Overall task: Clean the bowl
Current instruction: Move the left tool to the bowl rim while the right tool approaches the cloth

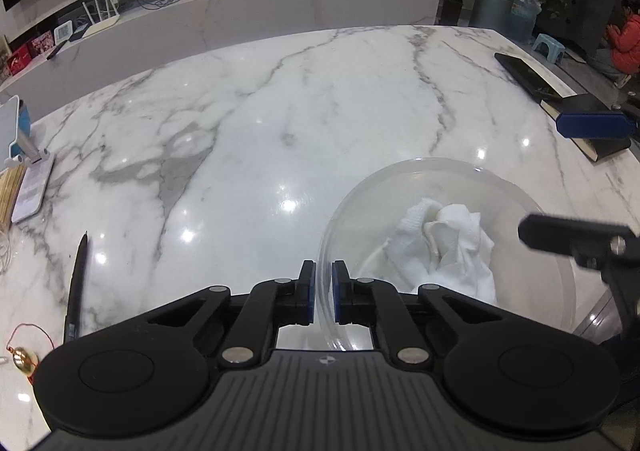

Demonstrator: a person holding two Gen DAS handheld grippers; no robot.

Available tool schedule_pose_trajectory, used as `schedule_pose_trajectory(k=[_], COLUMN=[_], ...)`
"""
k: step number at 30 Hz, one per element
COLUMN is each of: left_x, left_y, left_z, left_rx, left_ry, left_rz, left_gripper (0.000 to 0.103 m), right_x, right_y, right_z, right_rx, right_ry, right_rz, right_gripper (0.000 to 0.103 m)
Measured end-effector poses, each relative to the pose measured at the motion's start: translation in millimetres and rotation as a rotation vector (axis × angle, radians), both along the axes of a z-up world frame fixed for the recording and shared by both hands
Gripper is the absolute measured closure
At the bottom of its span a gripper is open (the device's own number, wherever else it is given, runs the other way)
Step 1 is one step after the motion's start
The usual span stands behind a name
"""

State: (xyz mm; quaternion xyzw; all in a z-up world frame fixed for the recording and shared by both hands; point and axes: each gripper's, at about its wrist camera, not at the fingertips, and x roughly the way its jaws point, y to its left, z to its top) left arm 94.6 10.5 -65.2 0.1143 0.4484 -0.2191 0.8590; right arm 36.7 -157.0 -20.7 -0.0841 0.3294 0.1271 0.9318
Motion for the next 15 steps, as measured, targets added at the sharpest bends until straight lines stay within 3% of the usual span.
schedule_pose_trajectory(k=[15], left_x=[6], left_y=[-13], left_z=[-9], left_rx=[0.038], left_ry=[0.020], left_rz=[-0.047], left_gripper=[0.093], right_x=[-1], right_y=[13], right_z=[-3], right_rx=[-0.015], right_ry=[0.014], right_rz=[0.052], right_gripper=[0.006])
